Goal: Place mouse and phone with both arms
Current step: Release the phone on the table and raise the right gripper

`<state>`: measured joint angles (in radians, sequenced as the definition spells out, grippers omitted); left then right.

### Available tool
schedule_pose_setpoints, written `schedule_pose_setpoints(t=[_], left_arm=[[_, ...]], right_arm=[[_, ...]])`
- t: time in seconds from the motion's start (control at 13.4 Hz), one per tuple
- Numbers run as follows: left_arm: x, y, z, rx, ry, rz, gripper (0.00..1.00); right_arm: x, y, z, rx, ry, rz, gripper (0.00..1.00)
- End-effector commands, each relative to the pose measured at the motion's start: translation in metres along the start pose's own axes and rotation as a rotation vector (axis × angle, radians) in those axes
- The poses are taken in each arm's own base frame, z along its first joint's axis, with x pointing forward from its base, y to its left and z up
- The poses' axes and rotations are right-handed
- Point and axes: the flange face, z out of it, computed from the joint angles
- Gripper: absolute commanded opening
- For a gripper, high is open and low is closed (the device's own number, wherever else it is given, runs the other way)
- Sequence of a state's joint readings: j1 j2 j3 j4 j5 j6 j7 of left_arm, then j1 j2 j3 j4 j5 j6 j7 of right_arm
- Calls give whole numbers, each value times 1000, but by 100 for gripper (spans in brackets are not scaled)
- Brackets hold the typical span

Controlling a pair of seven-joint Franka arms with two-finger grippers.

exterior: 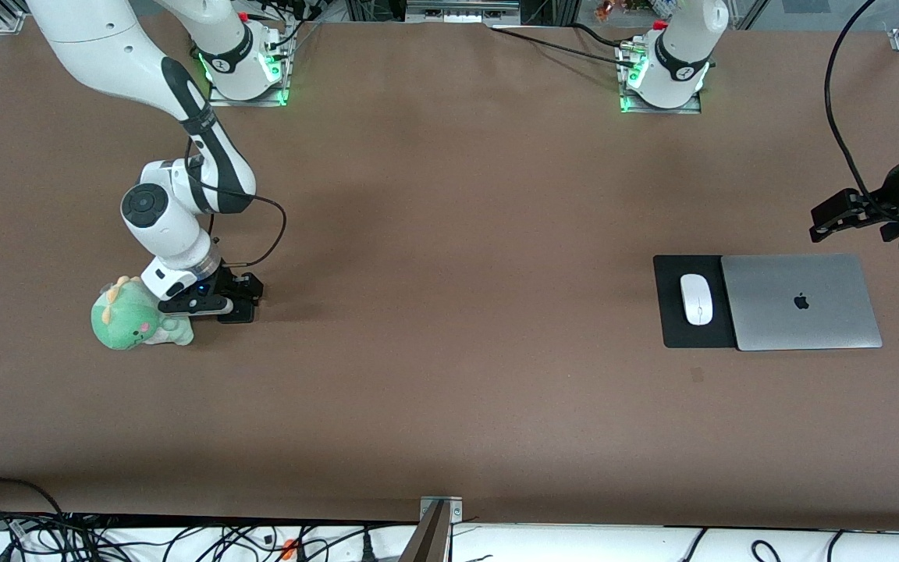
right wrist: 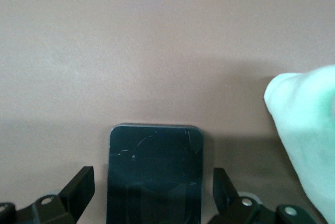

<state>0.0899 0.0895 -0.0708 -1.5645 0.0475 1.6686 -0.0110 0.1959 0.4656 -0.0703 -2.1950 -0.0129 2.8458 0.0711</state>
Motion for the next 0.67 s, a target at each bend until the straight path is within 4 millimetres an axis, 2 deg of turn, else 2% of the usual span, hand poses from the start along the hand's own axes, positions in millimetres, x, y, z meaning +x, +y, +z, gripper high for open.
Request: schedule_pose_setpoints(t=[0.0,0.15,0.3,0.6], left_arm=[[2,-3,-7,-17,-2,14,100],[2,-3,-7,-19,-2,14,100],[3,-3,-7,-18,-4,14,100],[3,-3,-7,-18,-4,14,100]], right_arm=[[19,0,-28,12,-22,-8,100],[38,-1,-64,13,-74,-6,100],[53,1,-110,15,-109,1,100],[54,8,-201,25,-154,12,100]])
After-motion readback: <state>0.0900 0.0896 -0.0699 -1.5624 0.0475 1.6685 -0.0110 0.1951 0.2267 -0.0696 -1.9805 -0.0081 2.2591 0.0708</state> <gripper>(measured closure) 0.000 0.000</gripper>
